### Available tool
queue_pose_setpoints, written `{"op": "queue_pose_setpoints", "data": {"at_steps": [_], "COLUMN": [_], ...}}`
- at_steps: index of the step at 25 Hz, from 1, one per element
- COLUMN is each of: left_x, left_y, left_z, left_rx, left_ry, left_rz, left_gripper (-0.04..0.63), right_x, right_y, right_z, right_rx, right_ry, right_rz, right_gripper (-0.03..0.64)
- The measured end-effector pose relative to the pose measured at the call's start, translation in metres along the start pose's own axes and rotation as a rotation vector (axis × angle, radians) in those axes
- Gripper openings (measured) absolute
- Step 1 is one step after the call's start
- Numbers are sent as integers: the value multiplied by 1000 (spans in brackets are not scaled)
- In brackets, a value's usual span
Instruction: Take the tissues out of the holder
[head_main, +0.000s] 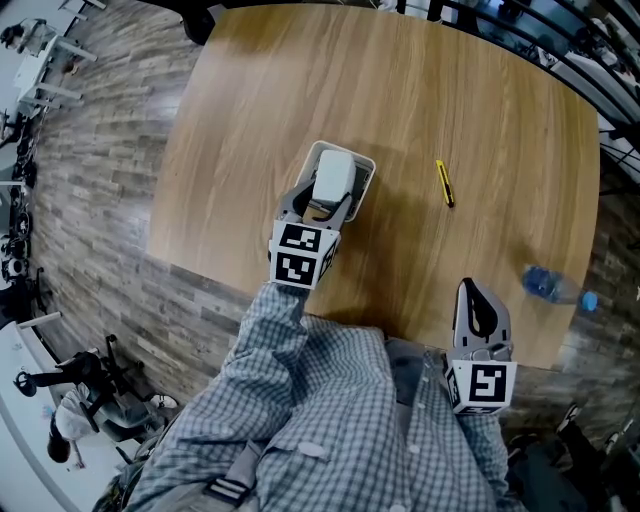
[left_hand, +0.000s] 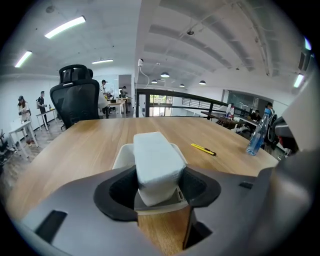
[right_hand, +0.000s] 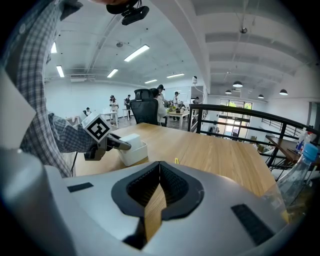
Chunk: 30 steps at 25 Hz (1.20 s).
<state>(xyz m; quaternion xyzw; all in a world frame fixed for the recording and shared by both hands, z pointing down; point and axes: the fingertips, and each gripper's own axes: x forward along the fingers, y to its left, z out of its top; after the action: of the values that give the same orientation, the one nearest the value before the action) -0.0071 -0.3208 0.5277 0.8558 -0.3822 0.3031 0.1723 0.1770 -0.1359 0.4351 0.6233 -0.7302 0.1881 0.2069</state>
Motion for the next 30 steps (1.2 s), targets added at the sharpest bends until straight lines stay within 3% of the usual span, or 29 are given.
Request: {"op": "queue_pose_setpoints", "data": {"at_steps": [19,30], "left_x": [-50,-96], "left_y": [-8,-38], "left_z": [31,58], "left_rx": [19,27], "left_ry": [-116,-200], "left_rz": [42,2], "left_gripper": [253,252], "right_x": [-21,-34], "right_y": [10,1], "right_z": [4,20], "right_rx": [-22,-42], "right_ry": [-68,-138], "right_rz": [7,-16], "right_gripper": [12,12]}}
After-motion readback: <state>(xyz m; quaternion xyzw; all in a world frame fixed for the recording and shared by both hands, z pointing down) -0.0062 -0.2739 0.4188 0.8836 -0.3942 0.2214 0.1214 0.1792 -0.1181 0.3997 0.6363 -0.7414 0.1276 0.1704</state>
